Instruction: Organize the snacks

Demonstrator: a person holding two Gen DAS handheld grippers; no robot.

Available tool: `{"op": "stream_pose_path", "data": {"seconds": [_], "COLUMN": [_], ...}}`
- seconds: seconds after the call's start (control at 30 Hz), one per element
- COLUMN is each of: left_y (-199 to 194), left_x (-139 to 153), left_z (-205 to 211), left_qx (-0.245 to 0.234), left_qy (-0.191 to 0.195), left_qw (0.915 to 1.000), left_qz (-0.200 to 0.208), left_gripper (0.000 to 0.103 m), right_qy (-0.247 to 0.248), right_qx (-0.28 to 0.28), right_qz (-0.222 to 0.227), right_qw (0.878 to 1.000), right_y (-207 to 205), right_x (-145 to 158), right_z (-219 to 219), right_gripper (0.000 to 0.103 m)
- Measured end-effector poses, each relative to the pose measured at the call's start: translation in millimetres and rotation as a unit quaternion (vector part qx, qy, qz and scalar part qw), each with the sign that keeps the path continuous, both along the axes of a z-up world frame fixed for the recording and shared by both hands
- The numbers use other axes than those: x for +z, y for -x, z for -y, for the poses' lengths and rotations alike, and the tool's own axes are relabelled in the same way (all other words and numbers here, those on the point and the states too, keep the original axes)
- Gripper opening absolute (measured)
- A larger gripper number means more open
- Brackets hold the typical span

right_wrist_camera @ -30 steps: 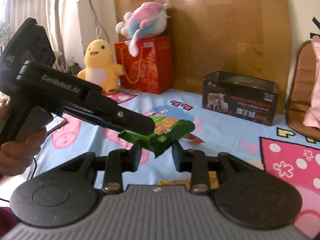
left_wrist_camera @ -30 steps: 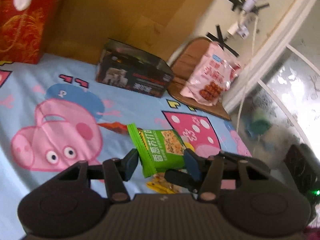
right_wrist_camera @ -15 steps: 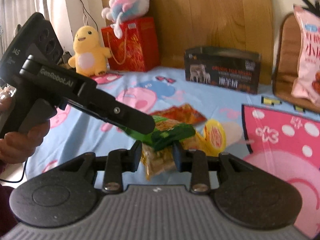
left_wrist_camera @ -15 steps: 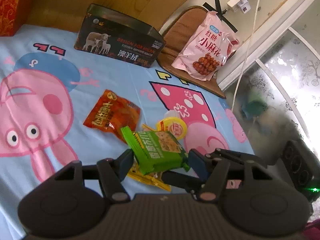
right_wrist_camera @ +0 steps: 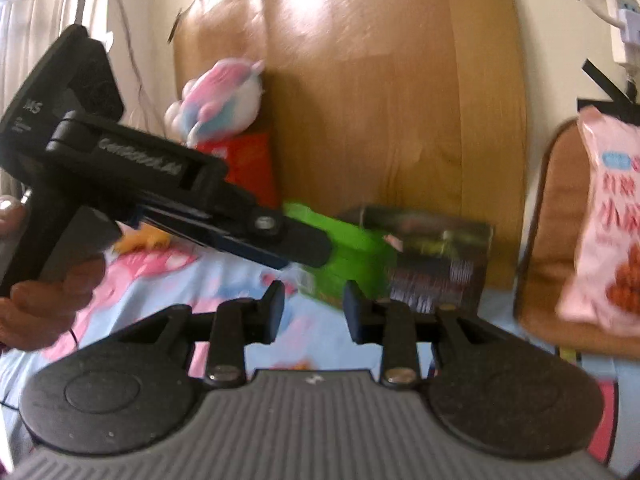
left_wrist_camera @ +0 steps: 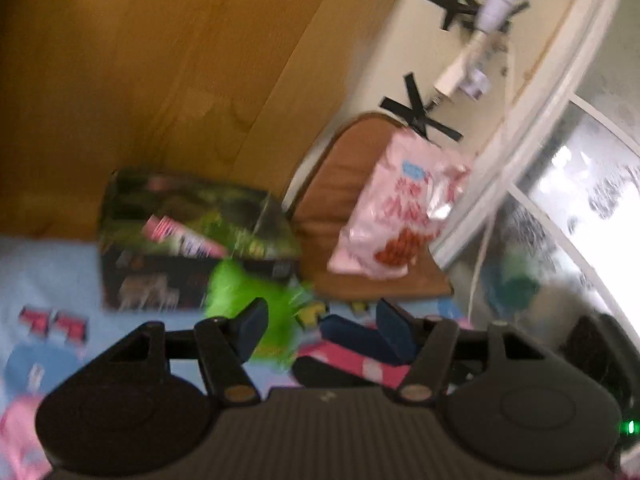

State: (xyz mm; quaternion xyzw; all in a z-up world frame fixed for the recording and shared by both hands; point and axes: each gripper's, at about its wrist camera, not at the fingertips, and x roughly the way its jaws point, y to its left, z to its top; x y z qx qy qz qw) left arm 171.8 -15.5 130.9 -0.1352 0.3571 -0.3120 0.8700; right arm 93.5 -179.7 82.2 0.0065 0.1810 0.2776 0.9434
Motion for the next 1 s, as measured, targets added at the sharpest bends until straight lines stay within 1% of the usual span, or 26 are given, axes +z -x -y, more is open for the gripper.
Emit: {"op": "stream_pose_path", "data": {"seconds": [0.13,0.2,0.23,0.27,0.33,0.37,0.4,0.43,0.47,0.57,0.63,0.67,0.7,0.73,0.77,0.8,0.83,0.9,1.0], "left_y": [-51.4,-66.9,-70.4,-69.2,-56.4,-49.9,-43.8,-41.1,-39.0,-42.6,-48.2,-49.9,-51.7,-53.0,-51.3,-50.3,-45.7,-34.2,-22.7], "left_x": [-2.5,-6.5,-10.1,-13.5,-20.0,-24.3,-30.2,-38.3,-46.6,-78.1,-95.2,-100.6,-106.2,-112.2,-111.8,-111.4,-107.4,-96.8,-71.9], "left_z": [22.4,19.2,12.8,6.6,-7.2,-13.7,-19.2,-24.7,-28.1,-29.0,-27.9,-25.4,-22.2,-19.4,-17.1,-14.7,-14.1,-14.3,-21.4], "left_qx": [0.007,0.027,0.022,0.015,0.009,0.007,0.003,0.001,0.004,0.023,0.032,0.032,0.037,0.042,0.041,0.035,0.034,0.028,0.029], "left_qy": [-0.012,-0.007,0.013,0.026,0.025,0.022,0.021,0.017,0.011,-0.011,-0.008,-0.008,-0.014,-0.018,-0.02,-0.025,-0.029,-0.033,-0.028], "left_qw": [0.9998,0.9996,0.9997,0.9995,0.9996,0.9997,0.9997,0.9997,0.9994,0.996,0.9926,0.992,0.9912,0.9905,0.9912,0.9903,0.9911,0.9932,0.9969], "left_qz": [0.017,0.007,-0.005,-0.011,-0.006,-0.006,-0.01,-0.02,-0.034,-0.085,-0.117,-0.122,-0.127,-0.13,-0.124,-0.132,-0.125,-0.108,-0.069], "left_gripper": [0.06,0.06,0.06,0.061,0.064,0.067,0.067,0.069,0.07,0.07,0.07,0.07,0.068,0.063,0.05,0.05,0.05,0.05,0.05], "right_qy": [0.007,0.034,0.041,0.034,0.009,0.009,0.016,0.028,0.042,0.111,0.133,0.136,0.139,0.137,0.13,0.12,0.115,0.12,0.116], "right_qx": [-0.018,-0.035,-0.042,-0.039,-0.023,-0.016,-0.008,0.0,0.009,0.031,0.05,0.054,0.053,0.054,0.055,0.058,0.065,0.059,0.059], "right_qz": [0.012,0.022,0.014,0.0,-0.022,-0.029,-0.04,-0.054,-0.068,-0.108,-0.137,-0.144,-0.149,-0.16,-0.172,-0.165,-0.167,-0.141,-0.1], "right_qw": [1.0,0.999,0.998,0.999,0.999,0.999,0.999,0.998,0.997,0.987,0.98,0.979,0.978,0.976,0.975,0.977,0.977,0.981,0.986], "right_y": [-51.9,-73.4,-81.8,-86.9,-84.9,-79.6,-76.4,-72.6,-70.3,-75.2,-82.6,-87.2,-91.5,-100.3,-105.5,-103.3,-100.6,-85.7,-66.3], "right_x": [1.6,0.2,-0.2,0.0,-2.2,-6.1,-11.3,-18.4,-26.0,-45.6,-57.0,-61.6,-66.6,-70.5,-75.6,-75.8,-74.1,-66.9,-49.4], "right_z": [-1.5,-5.2,-2.6,3.7,23.6,33.9,41.4,47.2,49.5,39.5,28.0,23.1,17.3,11.8,9.4,7.1,4.9,0.2,-0.1], "right_gripper": [0.035,0.035,0.035,0.035,0.036,0.038,0.047,0.056,0.058,0.059,0.059,0.059,0.059,0.056,0.05,0.037,0.022,0.021,0.021]}}
